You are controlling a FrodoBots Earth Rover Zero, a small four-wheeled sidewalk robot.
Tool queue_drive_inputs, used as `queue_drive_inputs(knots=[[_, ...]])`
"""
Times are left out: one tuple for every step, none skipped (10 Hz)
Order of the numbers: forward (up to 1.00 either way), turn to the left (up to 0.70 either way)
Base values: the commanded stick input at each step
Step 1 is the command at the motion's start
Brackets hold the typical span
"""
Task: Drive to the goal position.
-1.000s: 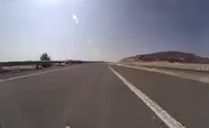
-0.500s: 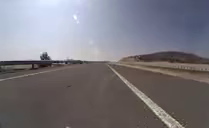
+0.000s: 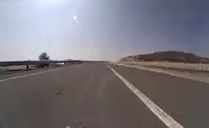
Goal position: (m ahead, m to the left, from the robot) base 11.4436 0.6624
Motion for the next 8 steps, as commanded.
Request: queue_drive_inputs(knots=[[1.0, 0.0], [1.0, 0.0], [1.0, 0.0], [1.0, 0.0], [1.0, 0.0], [1.0, 0.0], [1.0, 0.0], [1.0, 0.0]])
